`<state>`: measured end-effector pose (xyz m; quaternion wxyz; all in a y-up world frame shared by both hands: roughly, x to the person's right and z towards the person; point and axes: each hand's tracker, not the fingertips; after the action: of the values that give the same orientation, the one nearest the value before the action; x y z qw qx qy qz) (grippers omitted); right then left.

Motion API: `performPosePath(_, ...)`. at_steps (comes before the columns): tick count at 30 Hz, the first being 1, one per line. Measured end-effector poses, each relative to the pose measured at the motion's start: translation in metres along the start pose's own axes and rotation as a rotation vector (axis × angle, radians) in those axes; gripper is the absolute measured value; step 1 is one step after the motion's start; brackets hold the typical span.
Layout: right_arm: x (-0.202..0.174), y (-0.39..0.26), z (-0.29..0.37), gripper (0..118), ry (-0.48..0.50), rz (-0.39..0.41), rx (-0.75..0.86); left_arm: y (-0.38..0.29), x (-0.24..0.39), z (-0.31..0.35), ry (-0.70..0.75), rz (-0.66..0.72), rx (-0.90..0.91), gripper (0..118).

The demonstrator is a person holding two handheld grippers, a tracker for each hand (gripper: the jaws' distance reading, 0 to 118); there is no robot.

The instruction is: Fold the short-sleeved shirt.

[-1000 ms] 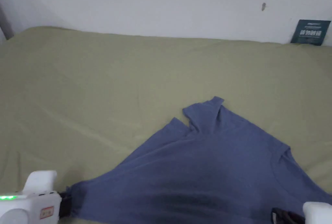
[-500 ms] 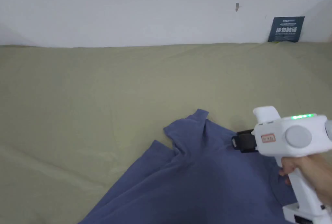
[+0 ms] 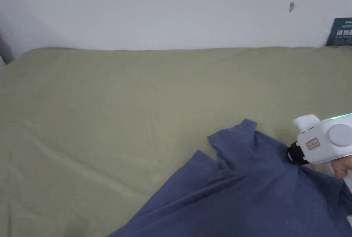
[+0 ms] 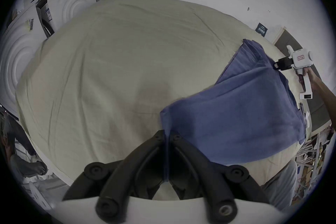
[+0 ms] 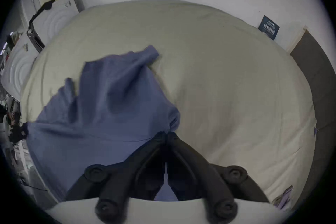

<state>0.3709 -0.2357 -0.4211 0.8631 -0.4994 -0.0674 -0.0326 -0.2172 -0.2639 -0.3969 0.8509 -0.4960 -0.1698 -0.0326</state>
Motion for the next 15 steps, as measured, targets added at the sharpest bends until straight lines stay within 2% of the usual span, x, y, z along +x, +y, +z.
performPosePath(3,-0.008,-0.005,0.048,3,-0.009,0.055,0.072,0.006,0.000,0.014,-0.005,-0.004,0.024,2)
performPosePath(6,-0.006,-0.006,0.114,3,0.016,0.017,0.176,0.018,0.000,0.041,-0.051,0.035,0.083,2)
performPosePath(10,-0.005,-0.010,0.214,3,-0.052,0.059,0.318,0.047,0.013,0.093,-0.043,-0.032,0.210,2)
performPosePath(15,0.005,-0.022,0.336,3,-0.090,-0.021,0.522,0.107,0.033,0.166,-0.071,-0.058,0.378,2)
